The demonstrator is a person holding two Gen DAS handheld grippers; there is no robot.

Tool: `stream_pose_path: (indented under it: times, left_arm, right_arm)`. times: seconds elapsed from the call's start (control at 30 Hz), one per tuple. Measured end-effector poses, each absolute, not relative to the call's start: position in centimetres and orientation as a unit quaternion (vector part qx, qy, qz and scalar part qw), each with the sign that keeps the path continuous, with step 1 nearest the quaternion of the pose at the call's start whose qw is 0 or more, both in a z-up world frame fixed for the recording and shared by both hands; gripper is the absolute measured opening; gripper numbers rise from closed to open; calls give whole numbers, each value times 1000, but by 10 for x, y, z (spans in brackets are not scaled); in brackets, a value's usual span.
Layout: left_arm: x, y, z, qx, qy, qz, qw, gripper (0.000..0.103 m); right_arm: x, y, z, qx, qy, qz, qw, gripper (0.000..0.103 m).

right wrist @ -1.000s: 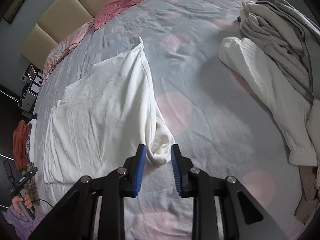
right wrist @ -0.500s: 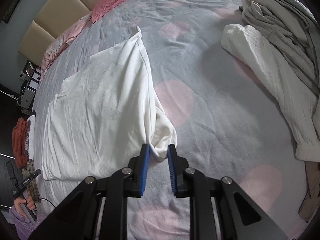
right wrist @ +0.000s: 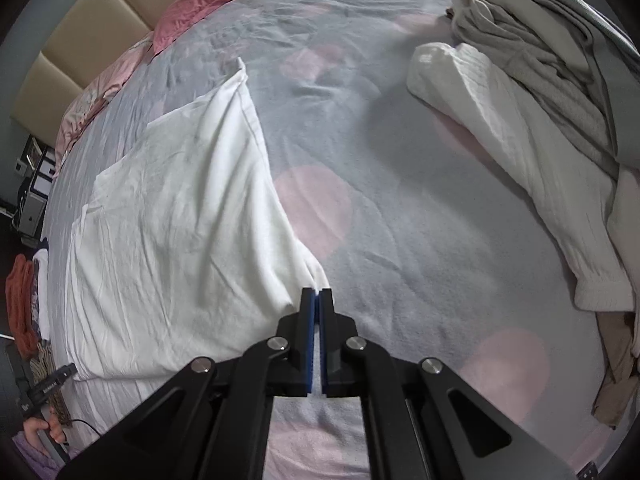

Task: Fold clothes

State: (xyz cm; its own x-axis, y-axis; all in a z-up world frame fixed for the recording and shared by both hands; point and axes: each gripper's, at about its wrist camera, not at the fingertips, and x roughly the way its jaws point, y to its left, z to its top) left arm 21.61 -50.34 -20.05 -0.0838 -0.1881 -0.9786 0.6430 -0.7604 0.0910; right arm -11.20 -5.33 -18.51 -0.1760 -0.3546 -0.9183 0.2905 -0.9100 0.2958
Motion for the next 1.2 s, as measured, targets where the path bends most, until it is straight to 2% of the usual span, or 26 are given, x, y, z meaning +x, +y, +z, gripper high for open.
stream_pose_path:
  times: [0.13, 0.4, 0.73, 0.83, 0.97, 1.2]
  left_arm:
    - [211, -501, -206, 617, 174, -709, 294, 56]
    - [210, -502, -207, 617, 176, -709, 294, 56]
    - [210, -503, -205, 615, 176, -710, 295, 56]
    - [211, -504, -205, 613, 179, -711, 294, 56]
    - [212, -507, -205, 611, 186, -712, 292, 56]
    - [214, -513, -206, 606, 200, -714, 289, 56]
  right_arm:
    - [-114, -46, -185, 606, -43, -767, 208, 1]
    - [-119, -15, -175, 585, -55, -800, 120, 0]
    - [-119, -6, -169, 584, -115, -784, 175, 5]
    - [-122, -1, -176, 596, -149, -764, 195, 13]
    - [-123, 1, -179, 597, -178, -753, 211, 13]
    - [-120, -17, -185, 614, -155, -745, 210, 19]
